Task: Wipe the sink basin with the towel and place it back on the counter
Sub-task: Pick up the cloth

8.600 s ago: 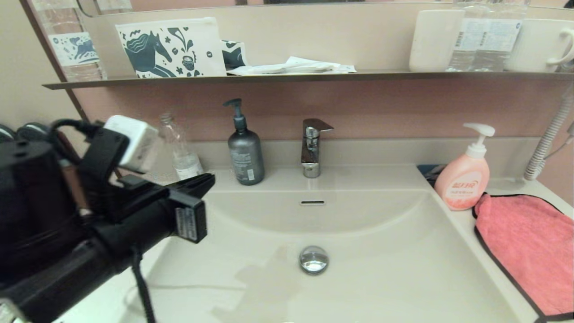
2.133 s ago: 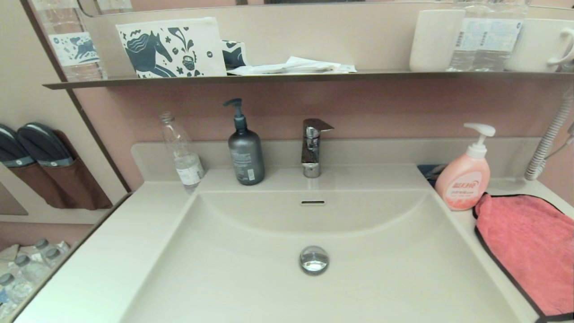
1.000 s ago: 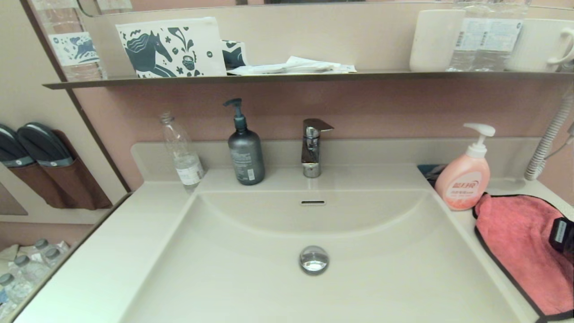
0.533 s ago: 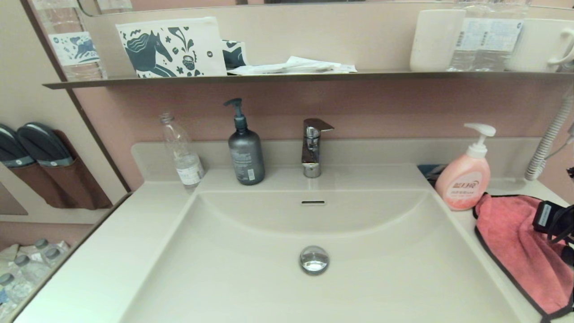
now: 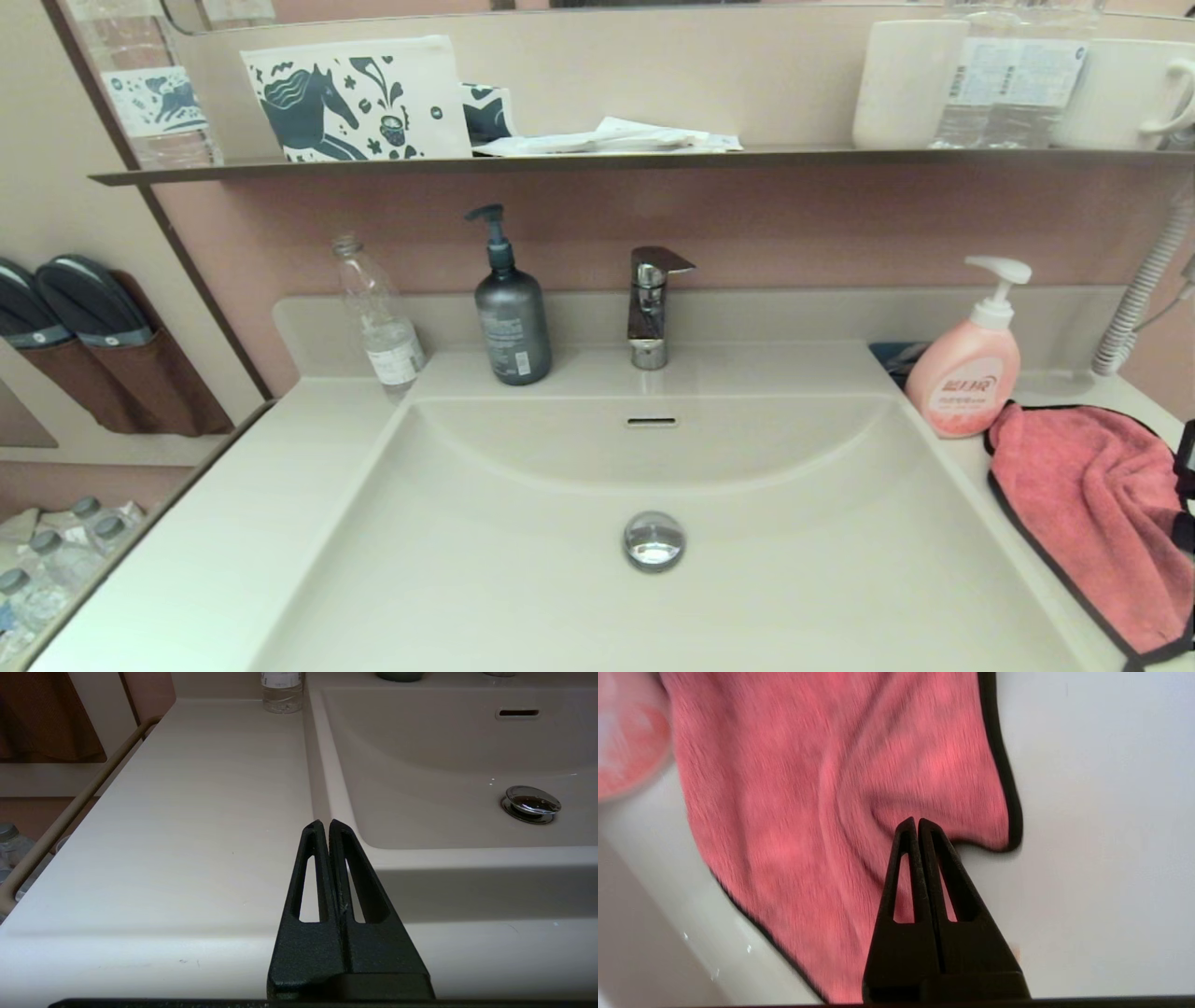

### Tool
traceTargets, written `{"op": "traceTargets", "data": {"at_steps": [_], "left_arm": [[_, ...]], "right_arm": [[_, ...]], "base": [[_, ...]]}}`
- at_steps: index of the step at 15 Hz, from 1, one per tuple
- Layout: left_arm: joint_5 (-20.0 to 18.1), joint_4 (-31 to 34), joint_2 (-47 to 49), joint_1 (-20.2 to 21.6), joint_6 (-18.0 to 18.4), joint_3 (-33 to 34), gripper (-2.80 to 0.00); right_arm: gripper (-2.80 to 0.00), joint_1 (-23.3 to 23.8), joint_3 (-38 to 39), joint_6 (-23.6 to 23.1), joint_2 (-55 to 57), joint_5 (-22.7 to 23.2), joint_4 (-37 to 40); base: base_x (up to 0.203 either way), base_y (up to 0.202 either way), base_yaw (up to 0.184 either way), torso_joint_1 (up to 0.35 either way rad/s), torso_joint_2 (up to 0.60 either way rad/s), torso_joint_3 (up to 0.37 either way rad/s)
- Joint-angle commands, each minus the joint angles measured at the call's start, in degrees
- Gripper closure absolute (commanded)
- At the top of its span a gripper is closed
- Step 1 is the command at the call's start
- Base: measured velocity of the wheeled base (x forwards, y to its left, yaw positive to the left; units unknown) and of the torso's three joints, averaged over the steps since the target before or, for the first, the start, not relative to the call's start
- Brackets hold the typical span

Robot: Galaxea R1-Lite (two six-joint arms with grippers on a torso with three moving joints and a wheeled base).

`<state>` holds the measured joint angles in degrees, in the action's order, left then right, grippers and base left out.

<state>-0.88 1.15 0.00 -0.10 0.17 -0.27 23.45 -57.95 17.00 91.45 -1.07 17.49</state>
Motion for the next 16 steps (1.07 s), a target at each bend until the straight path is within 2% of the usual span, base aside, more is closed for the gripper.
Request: {"op": "traceTargets", "data": {"at_steps": [1, 5, 9, 16], "left_arm": [[0.00, 0.00, 0.09, 0.01, 0.01, 0.00, 0.00], [0.00, 0.00, 0.09, 0.01, 0.01, 0.00, 0.00], [0.00, 0.00, 0.09, 0.01, 0.01, 0.00, 0.00], [0.00, 0.00, 0.09, 0.01, 0.01, -0.01, 0.00]], "right_arm": [[-2.80, -0.14, -0.92, 1.51, -0.22, 0.02, 1.32], [-2.80, -2.85, -4.28, 3.95, 2.25, -0.02, 2.83], [-2.80, -5.42, -7.35, 4.51, 7.27, -0.56, 5.88], [-2.80, -5.79, -11.61, 3.60, 12.63, -2.79, 5.71]], "base": [[0.000, 0.000, 0.000, 0.000, 0.00, 0.000], [0.000, 0.000, 0.000, 0.000, 0.00, 0.000], [0.000, 0.000, 0.000, 0.000, 0.00, 0.000], [0.000, 0.000, 0.000, 0.000, 0.00, 0.000]]}}
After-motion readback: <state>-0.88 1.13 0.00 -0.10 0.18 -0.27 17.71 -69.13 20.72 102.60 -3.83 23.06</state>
